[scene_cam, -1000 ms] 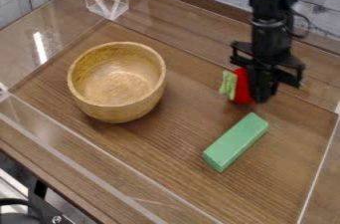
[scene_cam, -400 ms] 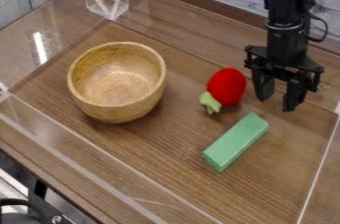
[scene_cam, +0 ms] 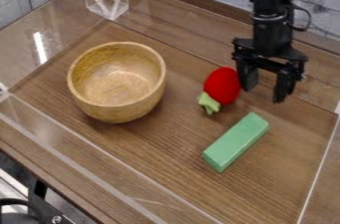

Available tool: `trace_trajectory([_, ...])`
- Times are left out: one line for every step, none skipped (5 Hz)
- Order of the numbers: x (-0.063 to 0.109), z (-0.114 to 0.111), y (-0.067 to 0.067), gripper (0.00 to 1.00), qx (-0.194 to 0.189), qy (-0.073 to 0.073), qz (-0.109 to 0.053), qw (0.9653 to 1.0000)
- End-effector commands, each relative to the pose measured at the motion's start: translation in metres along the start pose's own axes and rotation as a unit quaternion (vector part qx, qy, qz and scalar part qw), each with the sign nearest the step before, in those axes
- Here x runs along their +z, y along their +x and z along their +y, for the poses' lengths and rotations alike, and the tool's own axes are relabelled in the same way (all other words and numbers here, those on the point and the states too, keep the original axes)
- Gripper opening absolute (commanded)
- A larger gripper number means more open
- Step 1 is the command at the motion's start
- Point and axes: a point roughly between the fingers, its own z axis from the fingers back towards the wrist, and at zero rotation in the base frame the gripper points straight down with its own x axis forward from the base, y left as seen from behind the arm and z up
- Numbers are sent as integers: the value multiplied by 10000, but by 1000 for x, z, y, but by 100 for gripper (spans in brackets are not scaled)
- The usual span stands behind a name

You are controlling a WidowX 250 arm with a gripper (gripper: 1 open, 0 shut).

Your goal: Move the red fruit to the right side of the table

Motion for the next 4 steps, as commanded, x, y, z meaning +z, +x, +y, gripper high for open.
trace_trajectory([12,12,7,100,-59,24,-183,9998])
trace_trajectory([8,22,6,100,-19,27,-108,9999])
trace_trajectory([-2,23,9,0,240,34,-143,9996])
trace_trajectory([-8,17,14,0,395,16,-266,9989])
